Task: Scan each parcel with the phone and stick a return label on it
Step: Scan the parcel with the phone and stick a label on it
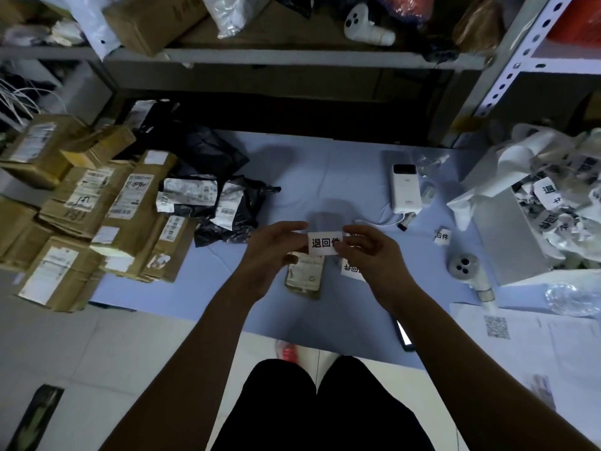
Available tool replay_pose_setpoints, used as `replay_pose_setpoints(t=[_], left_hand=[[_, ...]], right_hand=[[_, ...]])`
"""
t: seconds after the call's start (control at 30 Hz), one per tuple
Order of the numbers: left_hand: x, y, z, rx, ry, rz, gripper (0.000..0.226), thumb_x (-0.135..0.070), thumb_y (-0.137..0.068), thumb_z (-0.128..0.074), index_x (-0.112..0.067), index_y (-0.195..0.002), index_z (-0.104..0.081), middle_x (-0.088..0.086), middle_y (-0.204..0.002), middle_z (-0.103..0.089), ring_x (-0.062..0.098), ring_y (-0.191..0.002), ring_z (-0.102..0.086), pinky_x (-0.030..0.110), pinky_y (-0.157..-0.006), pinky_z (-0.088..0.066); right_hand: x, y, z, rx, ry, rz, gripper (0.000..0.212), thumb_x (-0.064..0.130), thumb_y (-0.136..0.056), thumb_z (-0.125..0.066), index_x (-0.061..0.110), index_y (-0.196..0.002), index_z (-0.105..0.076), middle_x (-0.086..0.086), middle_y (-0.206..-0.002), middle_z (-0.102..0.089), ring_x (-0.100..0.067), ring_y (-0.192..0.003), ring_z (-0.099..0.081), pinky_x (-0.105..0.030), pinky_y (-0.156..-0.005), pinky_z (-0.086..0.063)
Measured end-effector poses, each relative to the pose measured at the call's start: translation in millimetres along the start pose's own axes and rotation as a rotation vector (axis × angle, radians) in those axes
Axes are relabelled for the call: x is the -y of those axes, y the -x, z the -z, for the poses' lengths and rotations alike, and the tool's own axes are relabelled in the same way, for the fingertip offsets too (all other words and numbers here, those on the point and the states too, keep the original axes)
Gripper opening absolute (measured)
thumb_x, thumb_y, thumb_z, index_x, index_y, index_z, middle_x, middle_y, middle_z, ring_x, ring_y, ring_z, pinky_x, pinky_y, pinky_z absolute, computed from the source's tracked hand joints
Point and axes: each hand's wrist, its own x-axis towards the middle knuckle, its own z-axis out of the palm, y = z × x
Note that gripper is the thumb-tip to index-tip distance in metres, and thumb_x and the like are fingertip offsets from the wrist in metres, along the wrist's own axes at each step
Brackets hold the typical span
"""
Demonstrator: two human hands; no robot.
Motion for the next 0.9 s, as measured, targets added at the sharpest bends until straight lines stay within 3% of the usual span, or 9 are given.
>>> replay_pose_setpoints(t=[0.1, 0.17, 0.4, 0.5, 0.57, 0.63, 0.73, 0.83, 0.9], left_hand=[[13.2, 3.2, -6.1, -0.127, -0.158, -0.067, 0.021, -0.006, -0.077, -0.084, -0.019, -0.093, -0.079, 0.008, -0.084, -0.076, 0.014, -0.072, -0.069, 0.023, -0.063, -0.052], [23.8, 2.5, -3.3, -0.211, -0.268, -0.09, 0.022, 0.001, -0.076, -0.084, -0.018, -0.087, -0.078, 0.007, -0.082, -0.076, 0.014, -0.074, -0.072, 0.023, -0.067, -0.057], [74.5, -5.7, 21.9, -0.212, -0.735, -0.262, 0.025, -0.001, -0.081, -0.079, -0.006, -0.106, -0.073, 0.003, -0.089, -0.074, 0.0, -0.073, -0.067, 0.01, -0.068, -0.053], [92.9, -14.5, 31.4, -0.179, -0.787, -0.247, 0.027, 0.001, -0.088, -0.071, -0.004, -0.114, -0.07, 0.011, -0.108, -0.074, 0.017, -0.095, -0.071, 0.027, -0.086, -0.06], [102.0, -22.2, 37.3, -0.145, -0.837, -0.266, 0.026, 0.001, -0.09, -0.068, -0.002, -0.116, -0.069, 0.013, -0.113, -0.072, 0.023, -0.103, -0.07, 0.029, -0.092, -0.057], [108.6, -28.7, 41.0, -0.094, -0.93, -0.31, 0.02, -0.003, -0.093, -0.065, -0.002, -0.113, -0.07, 0.014, -0.112, -0.07, 0.026, -0.103, -0.068, 0.024, -0.09, -0.052], [115.5, -33.6, 44.8, -0.01, -0.977, -0.342, 0.006, -0.009, -0.095, -0.064, -0.004, -0.098, -0.066, 0.013, -0.112, -0.059, 0.027, -0.1, -0.065, 0.031, -0.085, -0.057], [119.2, -34.4, 54.1, -0.067, -0.926, -0.31, 0.016, -0.021, -0.091, -0.073, -0.006, -0.095, -0.066, 0.007, -0.111, -0.047, 0.019, -0.091, -0.06, 0.025, -0.076, -0.058], [120.3, -35.6, 61.5, -0.11, -0.853, -0.279, 0.023, -0.023, -0.086, -0.078, -0.008, -0.101, -0.067, 0.006, -0.108, -0.053, 0.014, -0.089, -0.059, 0.018, -0.073, -0.053]], right_hand=[[-13.0, 7.0, -8.8, -0.068, 0.039, 0.008, 0.03, -0.003, -0.081, -0.08, 0.005, -0.108, -0.069, -0.016, -0.096, -0.076, -0.014, -0.079, -0.072, -0.02, -0.065, -0.053], [-24.3, 11.0, -14.8, -0.134, 0.101, 0.002, 0.03, -0.002, -0.079, -0.082, 0.002, -0.106, -0.069, -0.013, -0.093, -0.077, -0.012, -0.075, -0.074, -0.016, -0.061, -0.052], [-93.1, 7.5, -43.5, -0.329, 0.472, -0.052, 0.011, 0.009, -0.085, -0.079, 0.012, -0.093, -0.074, -0.002, -0.093, -0.077, -0.014, -0.088, -0.074, -0.012, -0.068, -0.054], [-111.9, -0.4, -58.1, -0.359, 0.717, -0.017, 0.011, 0.011, -0.087, -0.076, 0.013, -0.097, -0.08, -0.005, -0.096, -0.078, -0.016, -0.085, -0.073, -0.019, -0.076, -0.057], [-118.6, -6.0, -66.1, -0.377, 0.825, 0.005, 0.013, 0.01, -0.088, -0.074, 0.01, -0.099, -0.08, -0.009, -0.099, -0.078, -0.02, -0.085, -0.073, -0.024, -0.079, -0.055], [-121.5, -11.2, -70.8, -0.382, 0.917, 0.008, 0.012, 0.008, -0.089, -0.072, 0.006, -0.099, -0.08, -0.013, -0.102, -0.074, -0.024, -0.087, -0.07, -0.017, -0.075, -0.046], [-123.8, -16.3, -71.3, -0.383, 1.023, -0.005, 0.011, 0.006, -0.09, -0.07, 0.001, -0.095, -0.079, -0.016, -0.105, -0.067, -0.028, -0.088, -0.066, -0.012, -0.067, -0.034], [-123.4, -14.7, -72.1, -0.404, 1.083, -0.073, 0.016, 0.021, -0.093, -0.07, 0.011, -0.104, -0.078, -0.006, -0.11, -0.063, -0.024, -0.091, -0.064, -0.022, -0.069, -0.045], [-121.7, -12.3, -71.7, -0.451, 1.137, -0.134, 0.027, 0.037, -0.091, -0.073, 0.022, -0.113, -0.075, 0.002, -0.112, -0.061, -0.019, -0.089, -0.062, -0.027, -0.069, -0.048]])
